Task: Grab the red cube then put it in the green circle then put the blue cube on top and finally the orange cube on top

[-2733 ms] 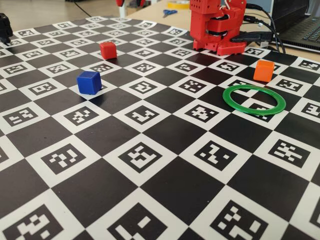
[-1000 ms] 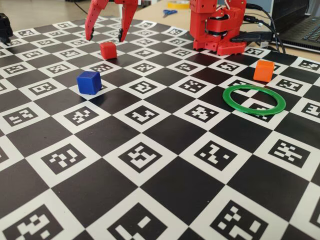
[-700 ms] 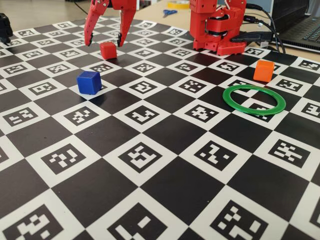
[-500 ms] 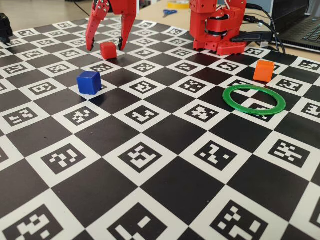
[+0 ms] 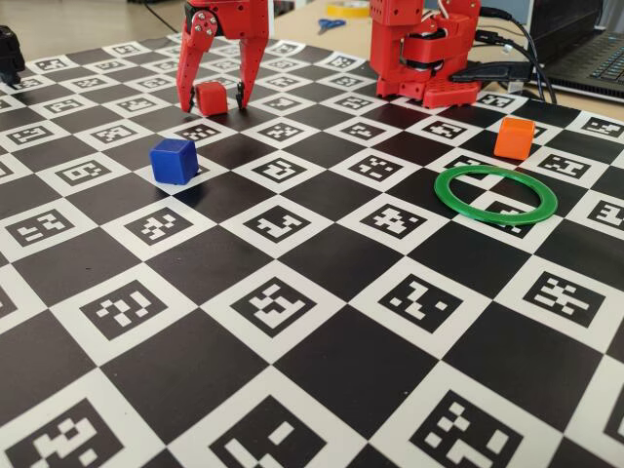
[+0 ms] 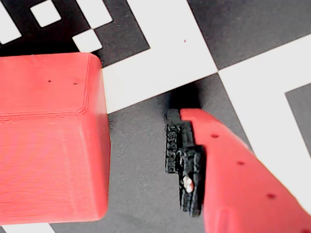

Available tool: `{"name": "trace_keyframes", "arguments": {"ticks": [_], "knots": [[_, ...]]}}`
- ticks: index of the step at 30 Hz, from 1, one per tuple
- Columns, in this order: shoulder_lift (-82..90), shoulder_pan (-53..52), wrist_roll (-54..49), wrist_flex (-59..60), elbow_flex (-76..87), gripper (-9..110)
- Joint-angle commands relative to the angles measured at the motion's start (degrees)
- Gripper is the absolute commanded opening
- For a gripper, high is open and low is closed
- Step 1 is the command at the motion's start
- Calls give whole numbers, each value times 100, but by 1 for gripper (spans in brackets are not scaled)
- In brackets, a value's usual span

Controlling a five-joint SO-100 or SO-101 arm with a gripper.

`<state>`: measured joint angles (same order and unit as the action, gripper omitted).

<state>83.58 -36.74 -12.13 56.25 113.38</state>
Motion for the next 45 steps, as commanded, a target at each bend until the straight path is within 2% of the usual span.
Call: {"name": "trace_keyframes", "arguments": {"ticks": [1,13,30,45], "knots": [[123,97,79,-9,-387,27],[123,132,44,-26,-369,13],[369,158,26,149,-290,10],[1477,475,88,1459,-650,9]]}}
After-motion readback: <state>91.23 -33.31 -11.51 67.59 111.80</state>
